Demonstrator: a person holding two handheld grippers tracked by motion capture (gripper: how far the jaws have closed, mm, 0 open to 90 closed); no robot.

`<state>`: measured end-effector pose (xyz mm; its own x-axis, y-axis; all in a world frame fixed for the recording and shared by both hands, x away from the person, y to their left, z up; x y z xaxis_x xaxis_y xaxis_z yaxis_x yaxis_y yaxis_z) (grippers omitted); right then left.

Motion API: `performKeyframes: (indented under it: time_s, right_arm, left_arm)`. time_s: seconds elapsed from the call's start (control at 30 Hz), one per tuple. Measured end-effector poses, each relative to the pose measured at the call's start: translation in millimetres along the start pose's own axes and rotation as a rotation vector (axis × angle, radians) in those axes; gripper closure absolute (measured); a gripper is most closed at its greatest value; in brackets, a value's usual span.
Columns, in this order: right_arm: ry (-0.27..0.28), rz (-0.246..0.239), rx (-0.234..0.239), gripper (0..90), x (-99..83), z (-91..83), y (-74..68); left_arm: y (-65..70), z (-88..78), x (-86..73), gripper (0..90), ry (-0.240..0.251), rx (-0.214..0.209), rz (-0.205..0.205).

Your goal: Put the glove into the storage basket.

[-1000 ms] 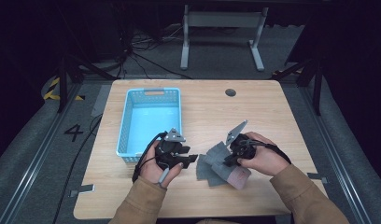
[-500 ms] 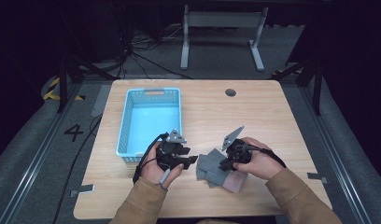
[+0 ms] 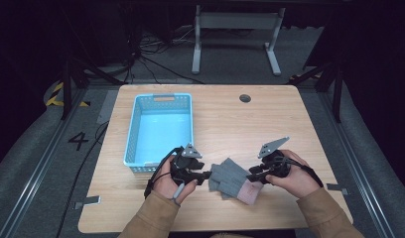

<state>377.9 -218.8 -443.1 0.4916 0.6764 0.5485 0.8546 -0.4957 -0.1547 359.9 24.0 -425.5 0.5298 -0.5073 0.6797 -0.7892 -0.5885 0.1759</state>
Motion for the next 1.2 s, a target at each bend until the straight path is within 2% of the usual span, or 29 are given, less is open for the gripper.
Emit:
performKeyframes:
  time_s: [0.2,0.47,0.57,0.8,0.93,1.07,1.2]
  right_arm:
    - [-0.017,0.025,-0.013,66.7,-10.8,-9.9,1.6]
    - [-0.057,0.031,-0.036,67.7,-26.2,-18.6,3.5]
    - [-0.083,0.04,-0.038,67.6,-33.6,-18.2,4.7]
    - [-0.125,0.025,-0.018,67.6,-44.9,-15.5,3.1]
    - [-0.131,0.021,-0.011,67.9,-46.5,-12.3,1.9]
    - [-0.138,0.022,-0.006,68.2,-47.6,-9.2,0.4]
    - [-0.132,0.001,-0.017,72.8,-44.9,-5.0,-0.9]
  left_arm:
    - [1.4,6.7,-3.6,56.3,-0.055,0.011,0.005]
    - [0.6,14.5,-3.9,58.3,-0.073,-0.009,0.019]
    - [1.2,18.4,-4.8,60.4,-0.088,-0.019,0.025]
    - [2.3,30.3,-7.3,62.3,-0.129,-0.042,0.032]
    - [1.7,38.4,-9.1,62.8,-0.134,-0.048,0.039]
    - [-1.8,44.2,-12.4,62.1,-0.154,-0.047,0.02]
    - [-3.3,47.1,-14.4,61.0,-0.168,-0.039,0.031]
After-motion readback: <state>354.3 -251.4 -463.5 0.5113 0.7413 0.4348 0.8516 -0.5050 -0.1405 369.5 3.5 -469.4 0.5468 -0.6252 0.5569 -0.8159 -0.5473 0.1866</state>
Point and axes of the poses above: each handheld gripper's, and its own axes: z roughly forward along the jaws, x roughly out of its top, y roughly to its right, the point moved 5 cm from there along z, roughly forward along the jaws, and after that the axes turned 2 degrees about x, right-handed, at the moved point
